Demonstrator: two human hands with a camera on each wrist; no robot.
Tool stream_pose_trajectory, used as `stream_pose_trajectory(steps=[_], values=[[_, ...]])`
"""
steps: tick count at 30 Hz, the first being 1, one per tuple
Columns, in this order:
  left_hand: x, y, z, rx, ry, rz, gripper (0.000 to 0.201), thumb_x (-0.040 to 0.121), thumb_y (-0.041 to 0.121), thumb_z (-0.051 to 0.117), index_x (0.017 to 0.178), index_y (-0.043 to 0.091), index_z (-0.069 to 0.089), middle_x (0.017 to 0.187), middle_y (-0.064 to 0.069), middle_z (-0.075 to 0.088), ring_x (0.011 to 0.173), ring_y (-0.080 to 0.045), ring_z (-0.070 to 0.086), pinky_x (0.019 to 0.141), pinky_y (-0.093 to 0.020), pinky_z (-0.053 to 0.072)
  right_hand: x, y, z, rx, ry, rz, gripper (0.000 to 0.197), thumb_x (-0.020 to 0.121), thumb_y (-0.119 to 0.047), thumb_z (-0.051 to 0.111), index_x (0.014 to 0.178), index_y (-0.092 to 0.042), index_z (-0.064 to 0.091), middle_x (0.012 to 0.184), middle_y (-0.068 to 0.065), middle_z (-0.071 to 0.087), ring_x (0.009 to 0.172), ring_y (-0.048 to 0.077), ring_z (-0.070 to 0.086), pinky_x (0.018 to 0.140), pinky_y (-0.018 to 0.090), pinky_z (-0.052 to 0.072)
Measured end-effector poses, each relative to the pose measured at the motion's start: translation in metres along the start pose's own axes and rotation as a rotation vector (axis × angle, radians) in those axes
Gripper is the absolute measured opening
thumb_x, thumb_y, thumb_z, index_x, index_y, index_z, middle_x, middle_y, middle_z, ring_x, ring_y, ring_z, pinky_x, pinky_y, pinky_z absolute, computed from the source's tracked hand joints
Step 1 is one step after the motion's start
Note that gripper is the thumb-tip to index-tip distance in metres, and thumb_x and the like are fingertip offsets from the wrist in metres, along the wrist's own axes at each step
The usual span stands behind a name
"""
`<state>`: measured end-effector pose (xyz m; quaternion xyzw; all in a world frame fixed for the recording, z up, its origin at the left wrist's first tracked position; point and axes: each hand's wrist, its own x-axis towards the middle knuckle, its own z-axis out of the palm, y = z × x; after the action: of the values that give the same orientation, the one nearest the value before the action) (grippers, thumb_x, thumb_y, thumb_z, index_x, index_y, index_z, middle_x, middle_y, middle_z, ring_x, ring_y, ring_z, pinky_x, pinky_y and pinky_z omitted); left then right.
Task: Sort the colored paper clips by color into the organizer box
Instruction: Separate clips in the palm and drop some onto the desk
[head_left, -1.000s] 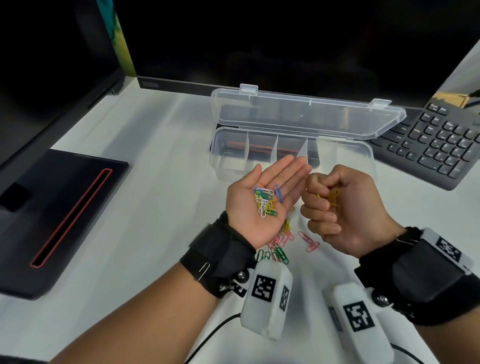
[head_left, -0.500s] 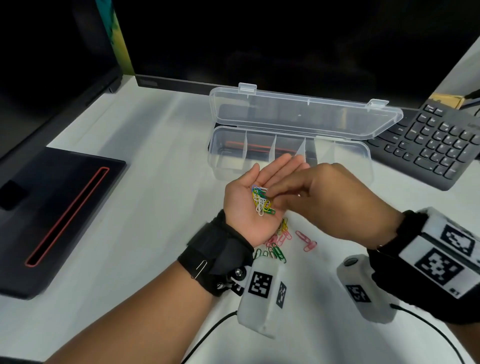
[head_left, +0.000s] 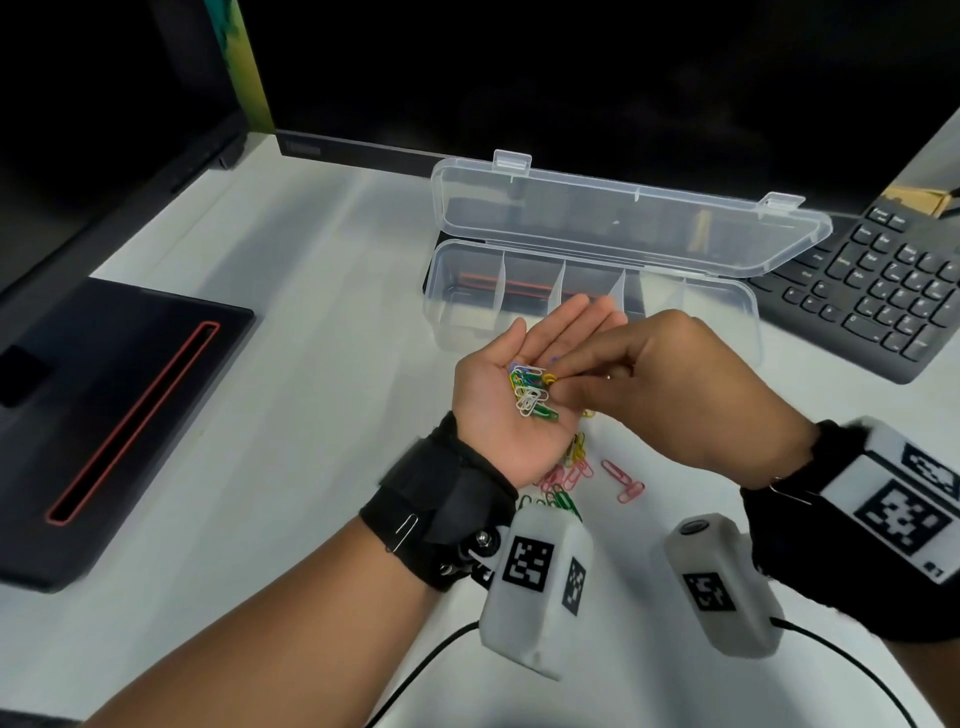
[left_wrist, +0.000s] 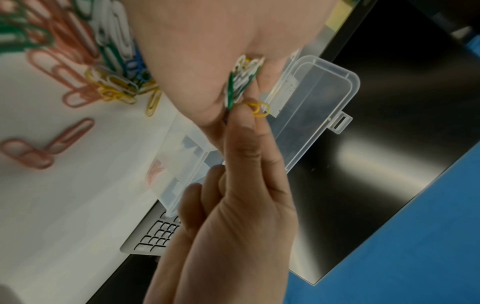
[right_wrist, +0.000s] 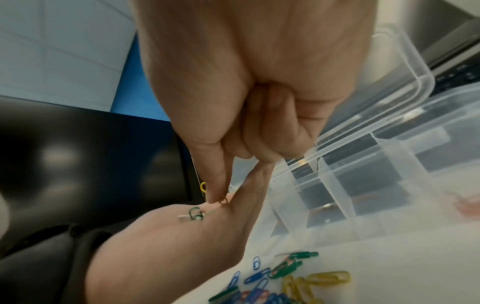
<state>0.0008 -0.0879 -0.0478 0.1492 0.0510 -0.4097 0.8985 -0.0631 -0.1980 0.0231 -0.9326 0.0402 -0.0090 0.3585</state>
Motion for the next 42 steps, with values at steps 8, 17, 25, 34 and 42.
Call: stream_pose_trajectory(steps=[8,17,25,34,42], values=[[0.001,-0.002,-0.002,0.081,0.058,0.006,0.047,0.101,0.029,0.030,0.115,0.000,0.064,0.112,-0.016,0.069,0.100,-0.025,0.067,0.093,-0.032,0.051,-0.001,-0.010,-0.004,0.646,-0.054,0.302,0.028,0.092,-0.016,0.042,0.064,-0.016,0.039,0.050,0.002,0.028,0.044,0.016,0.015,0.040,0.020,0.012],[0.002,-0.003,-0.003,0.071,0.023,-0.003,0.049,0.101,0.030,0.029,0.108,0.000,0.067,0.097,-0.016,0.072,0.089,-0.026,0.067,0.110,-0.039,0.029,0.008,-0.004,-0.003,1.205,-0.185,0.489,0.027,0.079,-0.022,0.041,0.052,-0.016,0.040,0.045,-0.005,0.026,0.034,0.008,0.016,0.035,0.014,0.010],[0.003,-0.002,-0.001,0.041,0.077,-0.003,0.049,0.100,0.031,0.029,0.112,0.000,0.064,0.114,-0.020,0.066,0.106,-0.034,0.061,0.091,-0.046,0.046,0.013,-0.010,0.004,0.974,-0.153,0.419,0.038,0.080,-0.002,0.033,0.076,-0.001,0.071,0.054,0.004,0.025,0.043,0.011,0.013,0.038,0.016,0.011],[0.005,0.000,-0.005,0.098,0.240,-0.009,0.040,0.099,0.022,0.038,0.083,0.008,0.072,0.075,-0.002,0.061,0.063,-0.014,0.063,0.058,-0.017,0.050,0.016,-0.028,0.011,-0.023,-0.073,-0.040,0.020,0.081,-0.013,0.074,0.087,-0.032,0.077,0.073,-0.023,0.067,0.067,-0.019,0.058,0.058,-0.002,0.038],[0.000,0.000,-0.003,0.095,0.206,-0.056,0.045,0.099,0.037,0.037,0.115,0.011,0.070,0.115,-0.003,0.054,0.116,-0.019,0.051,0.107,-0.031,0.036,0.019,-0.021,0.019,-0.395,-0.117,-0.117,0.017,0.085,-0.023,0.066,0.093,-0.035,0.075,0.076,-0.015,0.063,0.079,0.003,0.053,0.065,0.011,0.035]])
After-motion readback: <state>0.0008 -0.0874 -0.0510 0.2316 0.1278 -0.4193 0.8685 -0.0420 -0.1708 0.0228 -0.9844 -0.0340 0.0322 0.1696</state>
